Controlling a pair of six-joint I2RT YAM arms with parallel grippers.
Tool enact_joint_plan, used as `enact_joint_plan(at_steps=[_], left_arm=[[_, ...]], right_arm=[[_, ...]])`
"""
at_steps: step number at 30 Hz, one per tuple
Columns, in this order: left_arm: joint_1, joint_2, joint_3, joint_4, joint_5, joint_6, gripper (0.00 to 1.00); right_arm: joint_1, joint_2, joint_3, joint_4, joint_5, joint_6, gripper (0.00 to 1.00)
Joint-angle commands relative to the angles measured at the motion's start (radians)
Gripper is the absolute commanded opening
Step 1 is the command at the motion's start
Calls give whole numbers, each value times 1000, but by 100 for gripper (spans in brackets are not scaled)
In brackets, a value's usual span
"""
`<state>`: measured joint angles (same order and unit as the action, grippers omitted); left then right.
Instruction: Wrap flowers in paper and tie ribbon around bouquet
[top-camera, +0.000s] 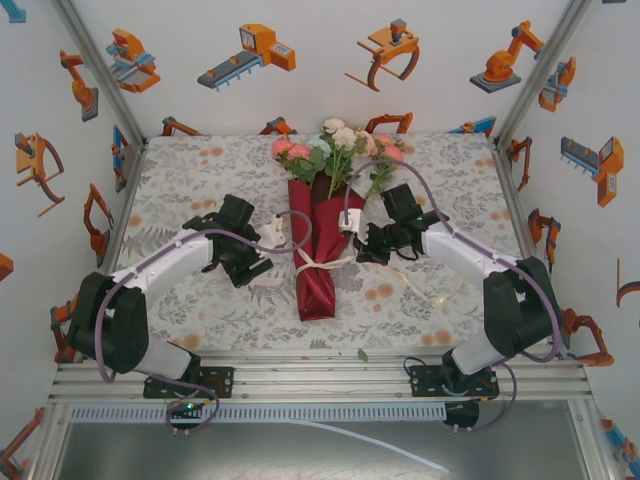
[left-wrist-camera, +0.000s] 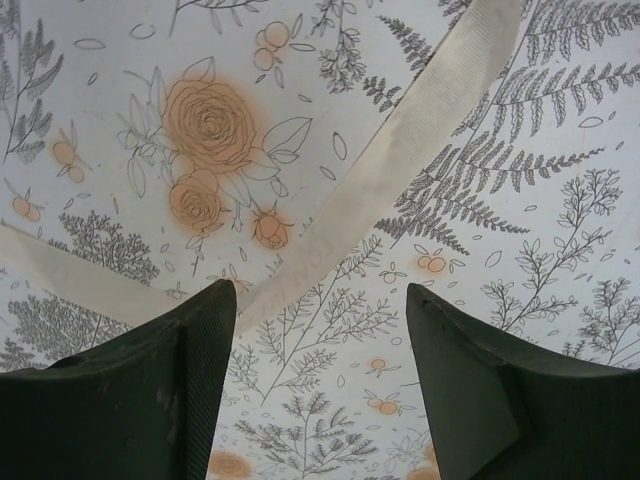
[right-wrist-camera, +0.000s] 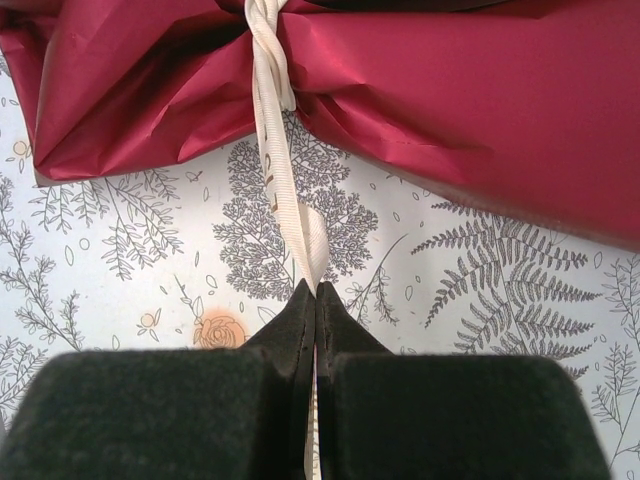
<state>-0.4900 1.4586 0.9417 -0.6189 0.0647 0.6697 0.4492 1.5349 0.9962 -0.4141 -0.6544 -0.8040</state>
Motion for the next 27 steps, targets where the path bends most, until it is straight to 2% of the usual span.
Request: enact_joint_plan(at_steps=[1,3,7,9,10,12,14,16,20,24,27], left_arm=[[-1,67,2,15,3,67,65],[-1,100,-13,73,-37,77,64],[-1,149,-22,103,-50,86,63],[-1,157,-42,147,-50,76,59],[-2,163,-49,159,-49,75,53],[-8,179,-54,164,-63,76,35],[-11,180,-61,171,-62,80,22],[-11,163,-67,179,-65,80,0],[25,15,-61,221,31,-13,0],[113,-232,-93,396,188,-261,0],[137,-352,-165,556,238,-423,0]], right_arm=[[-9,7,24,-32,-13,-24,0],[-10,1,22,-32,-18,-24,0],[-11,-5,23,-41,-12,-24,0],[-11,-11,21,-45,-10,-25,0],[-12,-12,21,-46,-13,-24,0],[-12,-17,19,-47,-12,-24,0],[-13,-22,18,-48,-11,-24,0],[-15,-22,19,-46,-14,-26,0],[-18,-37,19,-26,-34,-2,0],[-19,-73,-17,78,-55,99,0],[-19,-97,-60,183,-55,171,0]])
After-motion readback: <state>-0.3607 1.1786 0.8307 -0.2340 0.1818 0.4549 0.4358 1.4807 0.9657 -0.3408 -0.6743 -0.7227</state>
